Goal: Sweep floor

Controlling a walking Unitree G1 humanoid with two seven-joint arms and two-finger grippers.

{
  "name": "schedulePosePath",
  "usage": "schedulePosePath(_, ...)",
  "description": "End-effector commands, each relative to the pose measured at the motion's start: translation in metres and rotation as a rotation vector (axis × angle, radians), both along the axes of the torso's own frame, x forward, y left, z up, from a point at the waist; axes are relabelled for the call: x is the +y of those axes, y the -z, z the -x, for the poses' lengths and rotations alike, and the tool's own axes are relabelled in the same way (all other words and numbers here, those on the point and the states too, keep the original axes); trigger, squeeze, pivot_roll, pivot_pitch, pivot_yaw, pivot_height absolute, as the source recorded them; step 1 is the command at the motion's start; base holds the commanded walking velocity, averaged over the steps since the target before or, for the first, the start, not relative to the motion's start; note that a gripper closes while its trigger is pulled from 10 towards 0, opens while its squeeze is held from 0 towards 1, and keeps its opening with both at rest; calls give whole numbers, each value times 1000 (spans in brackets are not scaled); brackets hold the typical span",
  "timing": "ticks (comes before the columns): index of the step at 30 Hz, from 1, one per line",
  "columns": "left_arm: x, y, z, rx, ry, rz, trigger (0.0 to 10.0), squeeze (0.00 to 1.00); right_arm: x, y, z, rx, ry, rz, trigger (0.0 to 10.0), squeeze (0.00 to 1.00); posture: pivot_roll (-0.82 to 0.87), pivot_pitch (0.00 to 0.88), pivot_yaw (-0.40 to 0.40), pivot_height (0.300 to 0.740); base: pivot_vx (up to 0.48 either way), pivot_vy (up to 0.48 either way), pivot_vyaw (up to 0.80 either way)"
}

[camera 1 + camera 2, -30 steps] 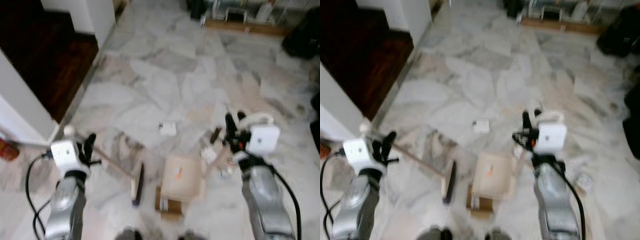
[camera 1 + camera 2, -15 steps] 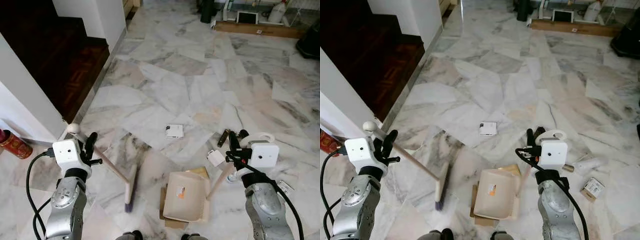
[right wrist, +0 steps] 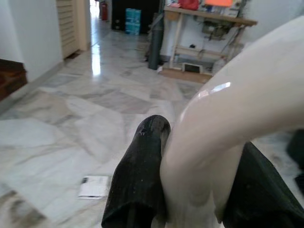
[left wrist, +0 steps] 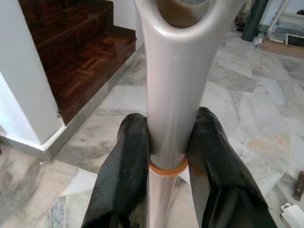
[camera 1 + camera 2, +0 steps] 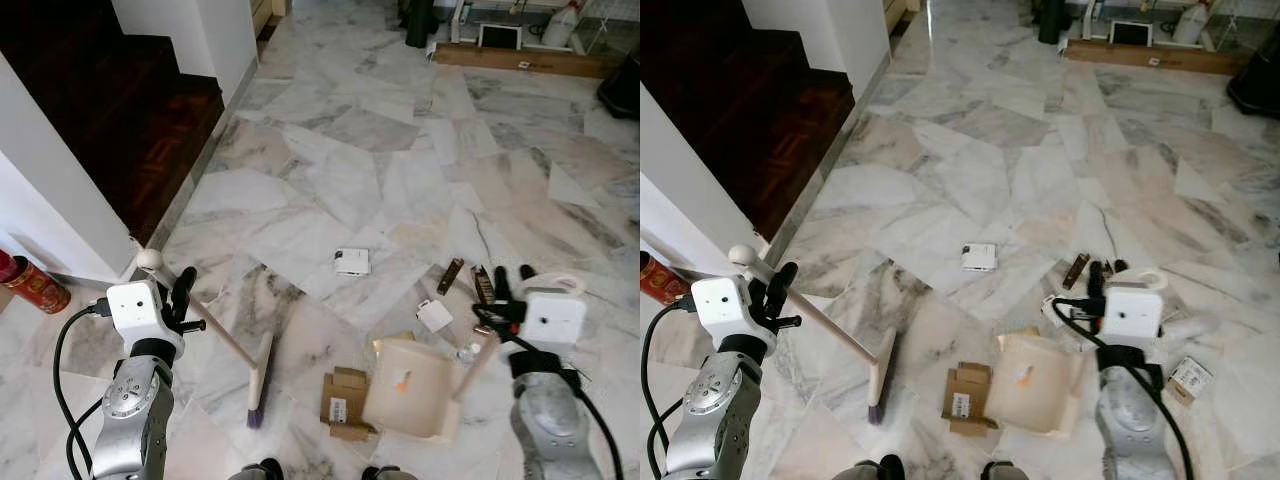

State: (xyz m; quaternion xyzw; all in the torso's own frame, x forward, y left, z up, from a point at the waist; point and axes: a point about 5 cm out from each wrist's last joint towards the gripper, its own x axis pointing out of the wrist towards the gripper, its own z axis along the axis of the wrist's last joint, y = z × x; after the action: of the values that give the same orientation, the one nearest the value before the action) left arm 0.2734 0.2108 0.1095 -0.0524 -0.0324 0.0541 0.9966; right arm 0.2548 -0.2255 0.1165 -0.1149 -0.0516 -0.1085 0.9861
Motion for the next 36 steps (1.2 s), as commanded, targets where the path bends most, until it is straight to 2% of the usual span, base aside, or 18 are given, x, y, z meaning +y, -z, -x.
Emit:
schedulePosePath(1, 0, -3, 2, -11, 3, 0, 10000, 0, -1, -3, 2, -24, 2, 10, 10000, 0, -143, 227, 39, 740, 0, 0, 0)
schedulePosePath(9, 3, -6, 1, -12, 0, -5, 10000, 0, 7, 10, 3, 15, -29, -10, 10000, 0, -133, 246, 44, 740, 0, 0, 0)
schedulePosePath(14, 3, -9, -5, -19, 7, -7, 10000, 0, 13, 22, 1, 42, -50, -24, 10000, 0, -127, 259, 51, 740, 0, 0, 0)
schedulePosePath(21, 1, -11, -9, -25, 19, -3, 10000, 0, 11, 30, 0, 62, -52, -18, 10000, 0, -124, 263, 53, 740, 0, 0, 0)
schedulePosePath(29, 1, -10, -9, -23, 20, 0, 10000, 0, -2, 19, 1, 30, -37, 5, 10000, 0, -136, 265, 52, 740, 0, 0, 0)
schedulePosePath(36, 0, -9, -9, -22, 25, 4, 10000, 0, -3, 8, 1, -3, -49, 11, 10000, 0, -145, 263, 50, 740, 0, 0, 0)
